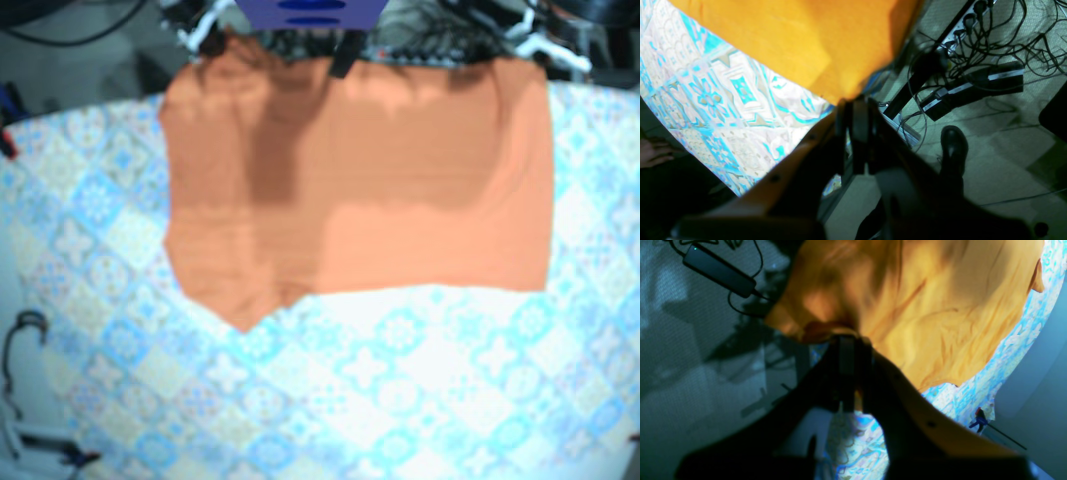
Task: Fold the T-shirt properly
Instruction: 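Lift the shoulder edge with both grippers and pull it toward the robot, then lower the shoulder edge and hold it flat with both grippers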
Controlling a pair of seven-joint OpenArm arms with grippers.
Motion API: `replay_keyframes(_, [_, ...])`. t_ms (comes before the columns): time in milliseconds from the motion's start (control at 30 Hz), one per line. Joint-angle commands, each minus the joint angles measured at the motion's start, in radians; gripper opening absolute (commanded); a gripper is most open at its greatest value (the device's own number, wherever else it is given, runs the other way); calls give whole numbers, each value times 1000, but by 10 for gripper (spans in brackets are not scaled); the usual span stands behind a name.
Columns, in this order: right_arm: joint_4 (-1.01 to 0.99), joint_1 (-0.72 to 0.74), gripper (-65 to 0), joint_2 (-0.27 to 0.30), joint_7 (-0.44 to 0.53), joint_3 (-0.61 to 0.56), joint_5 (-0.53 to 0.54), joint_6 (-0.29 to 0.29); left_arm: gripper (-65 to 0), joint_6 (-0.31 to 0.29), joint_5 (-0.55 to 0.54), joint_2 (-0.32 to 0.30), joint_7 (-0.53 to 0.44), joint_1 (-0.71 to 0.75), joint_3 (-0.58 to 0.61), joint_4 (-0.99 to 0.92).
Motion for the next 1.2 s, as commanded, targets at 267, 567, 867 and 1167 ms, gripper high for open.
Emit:
replay_keyframes(267, [124,-2,-641,9,-47,32,-5,-6,-650,11,-2,-12,-6,-28,-11,9])
replay_keyframes(567, [132,78,-641,9,-50,26,-1,-6,-650,11,-2,-12,-3,-82,-22,23])
replay_keyframes(867, [127,208,-640,9,-49,23,1,59,-650,11,-2,-12,0,-133,-70,23])
replay_keyframes(1167, [100,331,-640,9,-47,23,111,77,-650,8,-2,-12,45,-174,-88,15])
